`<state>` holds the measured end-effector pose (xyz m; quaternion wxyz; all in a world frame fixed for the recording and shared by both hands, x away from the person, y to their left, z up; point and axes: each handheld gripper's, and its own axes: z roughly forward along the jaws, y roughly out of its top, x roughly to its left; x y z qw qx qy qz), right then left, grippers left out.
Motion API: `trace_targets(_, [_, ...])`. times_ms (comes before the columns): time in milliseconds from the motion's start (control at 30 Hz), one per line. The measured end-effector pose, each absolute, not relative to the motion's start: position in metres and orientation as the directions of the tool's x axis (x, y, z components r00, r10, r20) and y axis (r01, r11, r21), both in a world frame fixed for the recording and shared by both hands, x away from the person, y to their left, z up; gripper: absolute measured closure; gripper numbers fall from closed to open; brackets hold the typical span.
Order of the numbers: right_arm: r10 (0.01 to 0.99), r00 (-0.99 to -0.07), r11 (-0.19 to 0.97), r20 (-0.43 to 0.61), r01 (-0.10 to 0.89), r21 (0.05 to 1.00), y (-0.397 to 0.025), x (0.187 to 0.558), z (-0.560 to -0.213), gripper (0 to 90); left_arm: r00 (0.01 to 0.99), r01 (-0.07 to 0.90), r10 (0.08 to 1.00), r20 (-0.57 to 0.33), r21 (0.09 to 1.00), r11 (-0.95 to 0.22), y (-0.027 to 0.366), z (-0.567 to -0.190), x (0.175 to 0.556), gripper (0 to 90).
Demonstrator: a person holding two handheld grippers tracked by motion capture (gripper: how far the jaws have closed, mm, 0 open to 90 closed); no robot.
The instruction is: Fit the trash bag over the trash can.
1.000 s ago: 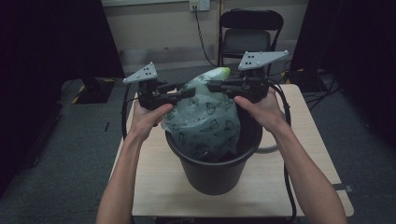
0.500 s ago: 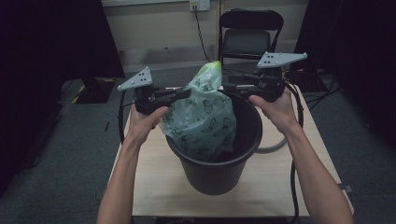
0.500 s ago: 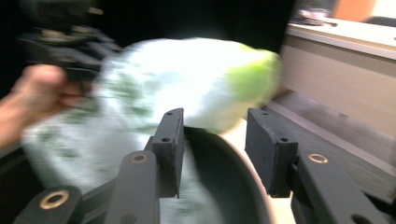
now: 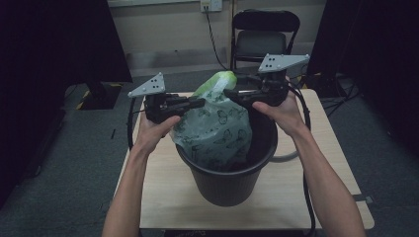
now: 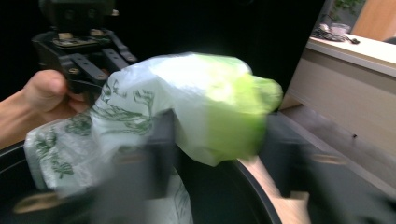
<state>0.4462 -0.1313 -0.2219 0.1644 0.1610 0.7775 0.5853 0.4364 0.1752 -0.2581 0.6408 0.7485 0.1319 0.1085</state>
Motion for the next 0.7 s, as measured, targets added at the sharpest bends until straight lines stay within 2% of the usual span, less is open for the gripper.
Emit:
trace_targets(100, [0.413, -0.908, 0.259, -0.071, 0.043, 0.965, -0.131, 0.444, -0.222, 84.3, 0.938, 0.065, 0.347, -0.008, 0.986, -0.152, 0.174, -0.258, 0.436, 79.4])
trace_targets(133, [0.414, -0.908, 0.26, -0.071, 0.043, 0.965, -0.131, 0.444, -0.222, 85.8, 0.935, 0.064, 0.354, -0.007, 0.987, -0.148, 0.174, -0.257, 0.435, 73.6])
trace_targets(200, [0.414, -0.908, 0.263, -0.071, 0.044, 0.964, -0.131, 0.444, -0.222, 88.0, 0.929, 0.066, 0.37, -0.012, 0.989, -0.134, 0.174, -0.254, 0.433, 56.4])
trace_targets(333, [0.429, -0.9, 0.277, -0.084, 0.043, 0.96, -0.128, 0.442, -0.222, 88.3, 0.934, 0.045, 0.356, -0.003, 0.993, -0.109, 0.176, -0.242, 0.429, 46.9])
trace_targets(467, [0.434, -0.895, 0.31, -0.107, 0.037, 0.95, -0.122, 0.441, -0.222, 88.3, 0.947, 0.037, 0.32, -0.01, 0.996, -0.08, 0.172, -0.234, 0.427, 44.1])
trace_targets(567, [0.431, -0.895, 0.314, -0.113, 0.032, 0.949, -0.118, 0.439, -0.221, 88.3, 0.949, 0.043, 0.314, -0.008, 0.994, -0.105, 0.164, -0.234, 0.429, 43.3])
trace_targets(633, [0.429, -0.896, 0.307, -0.114, 0.026, 0.951, -0.117, 0.438, -0.22, 88.2, 0.943, 0.063, 0.333, -0.019, 0.991, -0.122, 0.162, -0.237, 0.432, 47.9])
trace_targets(700, [0.425, -0.898, 0.307, -0.117, 0.022, 0.951, -0.116, 0.437, -0.22, 87.6, 0.938, 0.062, 0.345, -0.014, 0.99, -0.128, 0.164, -0.239, 0.434, 61.6])
